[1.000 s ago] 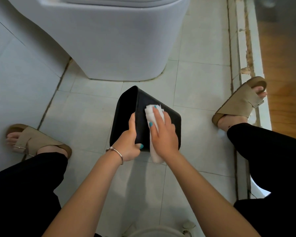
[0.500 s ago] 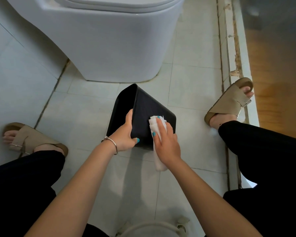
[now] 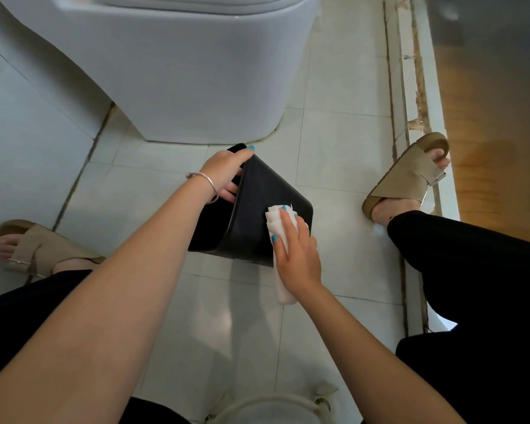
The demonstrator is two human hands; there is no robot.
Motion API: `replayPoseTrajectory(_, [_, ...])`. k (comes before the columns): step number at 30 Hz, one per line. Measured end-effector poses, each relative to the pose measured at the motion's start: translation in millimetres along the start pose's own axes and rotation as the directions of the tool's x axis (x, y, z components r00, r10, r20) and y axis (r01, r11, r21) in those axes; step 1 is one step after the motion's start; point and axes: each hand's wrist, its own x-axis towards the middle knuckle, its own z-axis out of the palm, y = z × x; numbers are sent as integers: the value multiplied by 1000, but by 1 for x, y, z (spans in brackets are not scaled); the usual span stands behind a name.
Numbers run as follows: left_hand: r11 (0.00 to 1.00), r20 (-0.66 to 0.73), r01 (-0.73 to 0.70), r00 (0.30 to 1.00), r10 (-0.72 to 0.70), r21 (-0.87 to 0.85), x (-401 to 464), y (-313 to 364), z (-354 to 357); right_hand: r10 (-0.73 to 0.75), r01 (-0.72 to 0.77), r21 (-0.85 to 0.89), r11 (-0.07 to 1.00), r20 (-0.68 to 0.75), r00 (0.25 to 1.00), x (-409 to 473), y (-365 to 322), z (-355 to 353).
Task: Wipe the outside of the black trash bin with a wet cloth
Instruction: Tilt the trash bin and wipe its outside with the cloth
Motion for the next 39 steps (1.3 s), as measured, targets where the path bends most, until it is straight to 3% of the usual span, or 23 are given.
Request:
replayPoseTrajectory(4, [982,-40,-6,999,14,191,19,9,3,-4,4,4,1000,17,1000,2,1,-2])
replayPoseTrajectory(7, [886,-80,-67,990,117,459,24,14,13,-9,9,1,1000,29,1000,3,-1,-1])
replayPoseTrajectory(9, [842,-83,-83,985,150,533,29,13,19,-4,4,6,1000,30,1000,4,-1,0])
replayPoseTrajectory(17, [797,-123,-77,975,186,599,26,18,28,-5,8,-39,999,80,997,-3,-5,0])
replayPoseTrajectory(22, [804,-148,-83,967,208,589,16,10,22,10,-16,67,998,93,996,-8,-9,-7])
replayPoseTrajectory(33, [716,-109,-272,893,437,643,-35,-25,12,46,-26,317,948,-57,997,-4,-28,-33])
replayPoseTrajectory(39, [605,-81,-338,825,559,721,-64,-52,6,-45,65,239,969,-88,995,-12,-34,-46])
